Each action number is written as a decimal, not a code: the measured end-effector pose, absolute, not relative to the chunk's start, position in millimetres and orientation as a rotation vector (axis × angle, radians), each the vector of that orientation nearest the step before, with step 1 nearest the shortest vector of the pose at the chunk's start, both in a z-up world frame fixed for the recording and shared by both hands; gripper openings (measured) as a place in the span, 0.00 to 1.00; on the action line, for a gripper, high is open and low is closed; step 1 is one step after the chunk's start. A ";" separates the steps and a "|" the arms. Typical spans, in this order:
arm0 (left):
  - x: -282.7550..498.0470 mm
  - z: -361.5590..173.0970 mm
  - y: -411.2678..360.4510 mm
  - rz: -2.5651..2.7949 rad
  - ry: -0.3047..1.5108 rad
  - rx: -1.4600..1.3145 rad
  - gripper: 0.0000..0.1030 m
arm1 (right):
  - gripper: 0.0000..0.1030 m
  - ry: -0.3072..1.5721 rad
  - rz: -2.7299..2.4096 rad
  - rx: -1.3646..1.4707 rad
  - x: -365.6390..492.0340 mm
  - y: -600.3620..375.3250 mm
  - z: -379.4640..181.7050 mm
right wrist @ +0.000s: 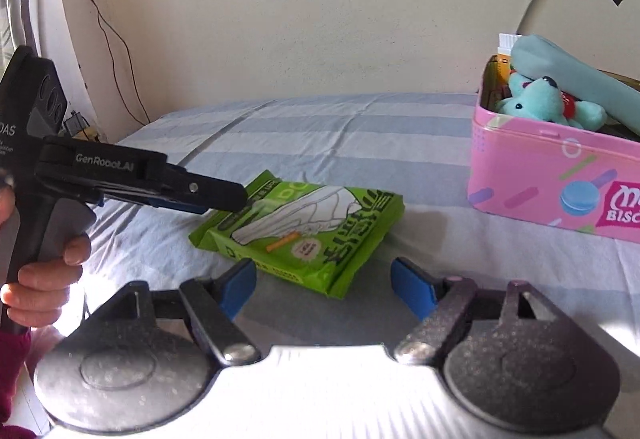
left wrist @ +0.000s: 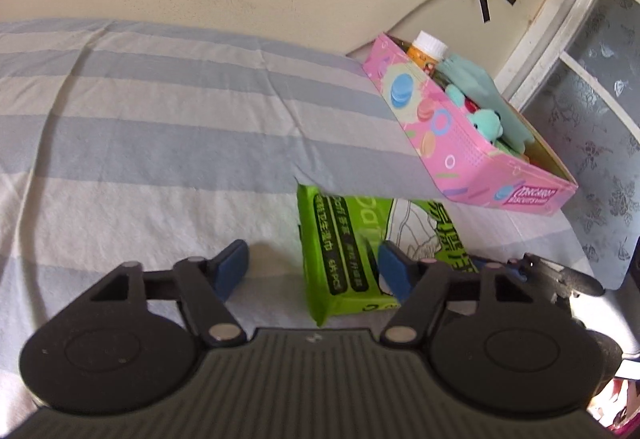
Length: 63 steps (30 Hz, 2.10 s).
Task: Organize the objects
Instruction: 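Carry the tissue pack over the pink tin and lower it inside, then open the right gripper and withdraw it from the tin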
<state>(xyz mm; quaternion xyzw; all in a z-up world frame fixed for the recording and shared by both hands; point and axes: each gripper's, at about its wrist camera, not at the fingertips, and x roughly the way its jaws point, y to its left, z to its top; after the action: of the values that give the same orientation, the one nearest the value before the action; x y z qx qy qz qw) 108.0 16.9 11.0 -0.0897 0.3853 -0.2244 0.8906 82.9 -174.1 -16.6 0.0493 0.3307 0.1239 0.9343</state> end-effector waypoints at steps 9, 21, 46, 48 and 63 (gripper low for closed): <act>92.1 24.8 -25.5 -0.533 0.774 -0.129 0.45 | 0.45 0.587 0.196 -0.063 69.0 -161.1 -13.3; 112.4 86.7 -162.3 -0.727 0.577 -0.011 0.45 | 0.45 0.406 -0.076 -0.151 51.7 -264.9 47.4; 116.6 79.1 -182.6 -0.504 0.545 0.088 0.60 | 0.65 0.346 -0.223 0.148 67.8 -332.4 34.4; 106.3 81.1 -168.8 -0.477 0.524 0.094 0.62 | 0.66 0.330 -0.221 0.171 57.0 -322.9 35.6; 55.2 48.8 -95.9 -0.325 0.507 0.133 0.78 | 0.89 0.322 -0.259 0.371 -5.2 -277.4 27.2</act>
<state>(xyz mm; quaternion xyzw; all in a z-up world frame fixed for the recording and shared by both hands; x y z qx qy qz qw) 55.2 -95.9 48.8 0.0653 0.2497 -0.1598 0.9528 -5.2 -277.4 27.2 0.1830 0.1592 -0.1276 0.9617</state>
